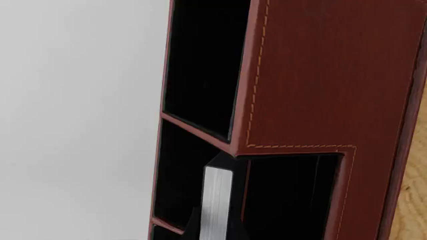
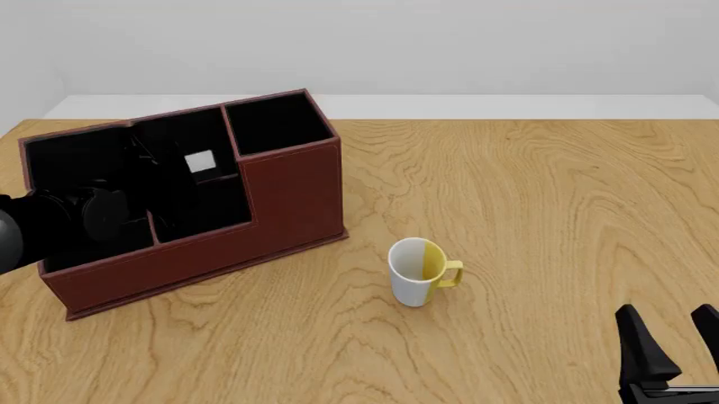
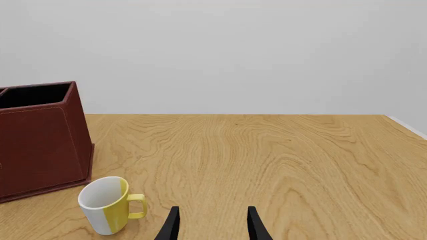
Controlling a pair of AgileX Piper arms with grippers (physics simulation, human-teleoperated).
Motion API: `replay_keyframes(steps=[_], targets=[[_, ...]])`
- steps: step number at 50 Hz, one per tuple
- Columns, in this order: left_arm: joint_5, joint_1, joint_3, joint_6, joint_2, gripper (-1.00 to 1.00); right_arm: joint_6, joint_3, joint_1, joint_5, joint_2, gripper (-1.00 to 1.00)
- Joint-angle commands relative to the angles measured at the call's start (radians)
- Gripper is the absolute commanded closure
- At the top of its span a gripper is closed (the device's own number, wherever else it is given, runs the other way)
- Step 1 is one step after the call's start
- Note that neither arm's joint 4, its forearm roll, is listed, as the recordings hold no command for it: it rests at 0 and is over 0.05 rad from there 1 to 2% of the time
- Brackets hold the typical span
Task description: Pick up the book and place it in the front compartment of the caddy.
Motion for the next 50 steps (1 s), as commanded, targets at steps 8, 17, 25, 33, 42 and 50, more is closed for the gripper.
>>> replay_keyframes(steps=[8,17,25,33,42,50], targets=[[-0.034,0.014,-0.015,0.023,0.04,1.0,0.0,0.0,0.0,0.0,0.0,-1.0],[-0.05,0.015,-0.018,0.02,0.061,1.0,0.0,0.0,0.0,0.0,0.0,-1.0],[-0.064,0.018,-0.027,0.02,0.085,1.0,0.0,0.0,0.0,0.0,0.0,-1.0],[-0.072,0.019,-0.033,0.02,0.101,1.0,0.0,0.0,0.0,0.0,0.0,-1.0],[-0.082,0.021,-0.04,0.022,0.117,1.0,0.0,0.0,0.0,0.0,0.0,-1.0],[-0.127,0.073,-0.085,0.051,0.139,-1.0,0.0,0.0,0.0,0.0,0.0,-1.0]])
